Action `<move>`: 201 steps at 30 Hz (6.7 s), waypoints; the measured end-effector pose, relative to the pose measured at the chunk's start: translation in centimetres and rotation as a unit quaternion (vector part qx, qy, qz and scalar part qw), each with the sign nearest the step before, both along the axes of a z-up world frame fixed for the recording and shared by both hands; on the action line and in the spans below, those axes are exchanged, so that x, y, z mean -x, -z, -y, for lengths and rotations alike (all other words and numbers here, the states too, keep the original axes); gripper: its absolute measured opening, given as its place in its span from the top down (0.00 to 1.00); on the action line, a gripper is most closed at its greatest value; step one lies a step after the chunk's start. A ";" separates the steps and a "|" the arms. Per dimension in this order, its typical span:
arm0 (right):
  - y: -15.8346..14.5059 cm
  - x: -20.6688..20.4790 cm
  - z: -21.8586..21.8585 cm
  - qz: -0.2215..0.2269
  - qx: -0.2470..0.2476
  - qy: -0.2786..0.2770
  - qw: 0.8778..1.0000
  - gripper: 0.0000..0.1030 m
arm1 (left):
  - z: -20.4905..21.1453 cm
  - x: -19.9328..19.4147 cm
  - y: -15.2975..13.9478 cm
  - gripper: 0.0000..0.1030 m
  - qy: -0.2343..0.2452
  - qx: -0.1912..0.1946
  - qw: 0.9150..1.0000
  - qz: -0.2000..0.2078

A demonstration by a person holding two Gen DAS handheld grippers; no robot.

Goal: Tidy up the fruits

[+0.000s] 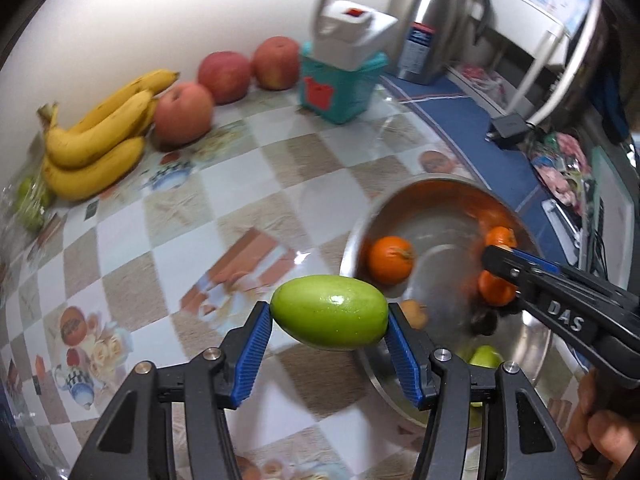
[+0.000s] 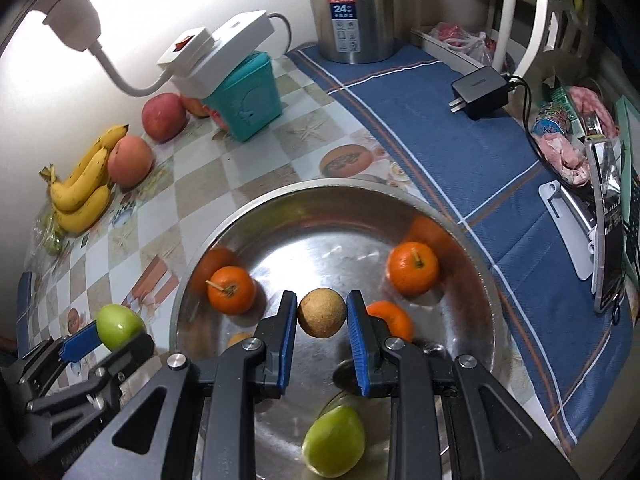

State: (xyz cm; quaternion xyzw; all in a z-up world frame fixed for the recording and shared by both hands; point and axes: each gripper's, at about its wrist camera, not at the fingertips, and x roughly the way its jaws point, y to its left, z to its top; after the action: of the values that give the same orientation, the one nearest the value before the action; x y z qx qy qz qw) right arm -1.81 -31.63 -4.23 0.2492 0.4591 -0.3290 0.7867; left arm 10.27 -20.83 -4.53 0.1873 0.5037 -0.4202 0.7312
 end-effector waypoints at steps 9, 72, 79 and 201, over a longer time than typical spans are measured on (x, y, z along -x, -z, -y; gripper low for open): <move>0.7 0.3 0.7 0.002 -0.005 -0.002 1.000 0.74 | 1.6 1.1 1.0 0.42 0.014 -0.008 1.000 -0.011; 2.1 -1.3 0.1 -0.011 -0.017 -0.033 0.999 0.74 | 2.4 1.3 1.9 0.34 0.023 -0.020 0.999 -0.024; 1.8 -1.3 0.0 -0.007 -0.017 -0.035 0.999 0.74 | 2.4 1.2 1.9 0.33 0.020 -0.019 0.999 -0.029; -0.5 7.9 -12.1 -0.002 0.012 -0.138 0.990 0.04 | -17.8 8.5 -1.8 0.00 -0.265 -0.110 0.957 0.045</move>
State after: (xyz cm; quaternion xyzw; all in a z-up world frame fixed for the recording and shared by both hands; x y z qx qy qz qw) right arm -9.73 -19.51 -3.76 0.1736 0.4868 -0.2231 0.8265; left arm 1.82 -3.00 -2.68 0.1453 0.5451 -0.1443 0.8130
